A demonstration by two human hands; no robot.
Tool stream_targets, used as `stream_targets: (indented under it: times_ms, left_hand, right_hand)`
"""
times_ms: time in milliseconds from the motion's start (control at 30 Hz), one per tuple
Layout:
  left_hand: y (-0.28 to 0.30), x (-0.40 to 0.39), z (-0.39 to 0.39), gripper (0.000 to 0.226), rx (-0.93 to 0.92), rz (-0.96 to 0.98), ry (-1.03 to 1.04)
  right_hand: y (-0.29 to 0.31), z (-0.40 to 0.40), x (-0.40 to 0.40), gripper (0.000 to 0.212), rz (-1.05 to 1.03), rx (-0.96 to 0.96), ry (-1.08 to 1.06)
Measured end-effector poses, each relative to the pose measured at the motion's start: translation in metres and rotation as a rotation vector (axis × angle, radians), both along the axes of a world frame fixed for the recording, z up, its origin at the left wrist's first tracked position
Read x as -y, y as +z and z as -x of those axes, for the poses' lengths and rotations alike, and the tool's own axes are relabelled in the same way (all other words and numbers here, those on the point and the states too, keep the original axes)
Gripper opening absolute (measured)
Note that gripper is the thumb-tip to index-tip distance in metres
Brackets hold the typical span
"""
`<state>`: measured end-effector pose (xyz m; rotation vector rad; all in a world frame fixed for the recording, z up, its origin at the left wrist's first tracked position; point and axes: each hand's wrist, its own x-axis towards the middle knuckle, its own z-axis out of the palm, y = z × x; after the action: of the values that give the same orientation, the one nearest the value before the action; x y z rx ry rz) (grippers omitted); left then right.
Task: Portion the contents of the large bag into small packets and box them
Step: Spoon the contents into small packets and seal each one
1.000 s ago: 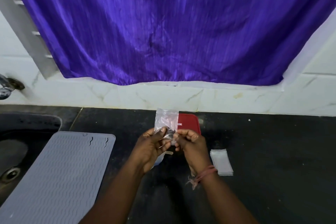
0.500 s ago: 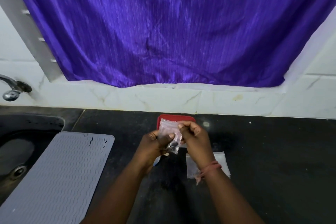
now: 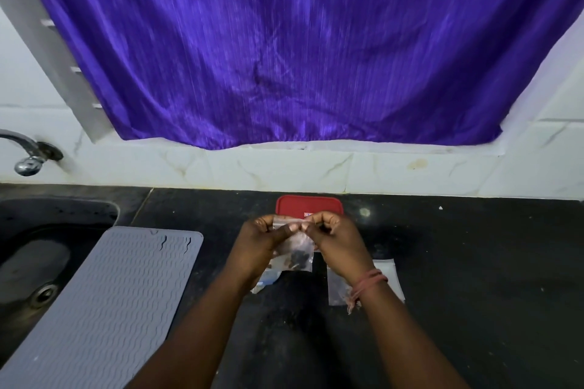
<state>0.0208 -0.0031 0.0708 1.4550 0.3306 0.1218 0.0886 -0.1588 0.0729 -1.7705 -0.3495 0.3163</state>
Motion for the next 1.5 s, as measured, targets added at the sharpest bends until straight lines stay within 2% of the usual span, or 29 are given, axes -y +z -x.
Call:
stream_targets:
  times_ms: [133, 500, 700, 833, 933, 1133, 1500]
  left_hand:
    - [-0.001, 0.000, -0.003, 0.014, -0.028, -0.111, 0.004]
    - [0.002, 0.002, -0.015, 0.015, -0.003, -0.197, -0.082]
    - [0.006, -0.002, -0.022, 0.019, -0.026, -0.216, -0.025]
    - [0.006, -0.005, -0.029, 0.026, -0.016, -0.232, 0.013]
    - [0.006, -0.005, -0.032, 0.022, -0.015, -0.197, 0.028]
    - [-0.005, -0.010, -0.038, 0.022, -0.042, 0.043, 0.078]
    - [-0.011, -0.005, -0.038, 0.011, -0.032, 0.028, 0.104]
  right_hand:
    - [-0.006, 0.002, -0.003, 0.011, 0.070, 0.026, -0.034]
    - [-0.008, 0.008, -0.003, 0.019, 0.087, 0.037, 0.034]
    - [-0.005, 0.002, -0.008, 0.016, -0.074, 0.012, -0.068]
    - [-0.004, -0.003, -0.011, 0.017, -0.111, 0.038, -0.106]
    - [-0.004, -0.009, -0.013, 0.017, -0.076, 0.042, -0.115]
    - [-0.012, -0.019, -0.008, 0.017, -0.067, 0.001, -0.201]
    - [-0.021, -0.023, -0.004, 0.008, -0.187, -0.102, -0.247]
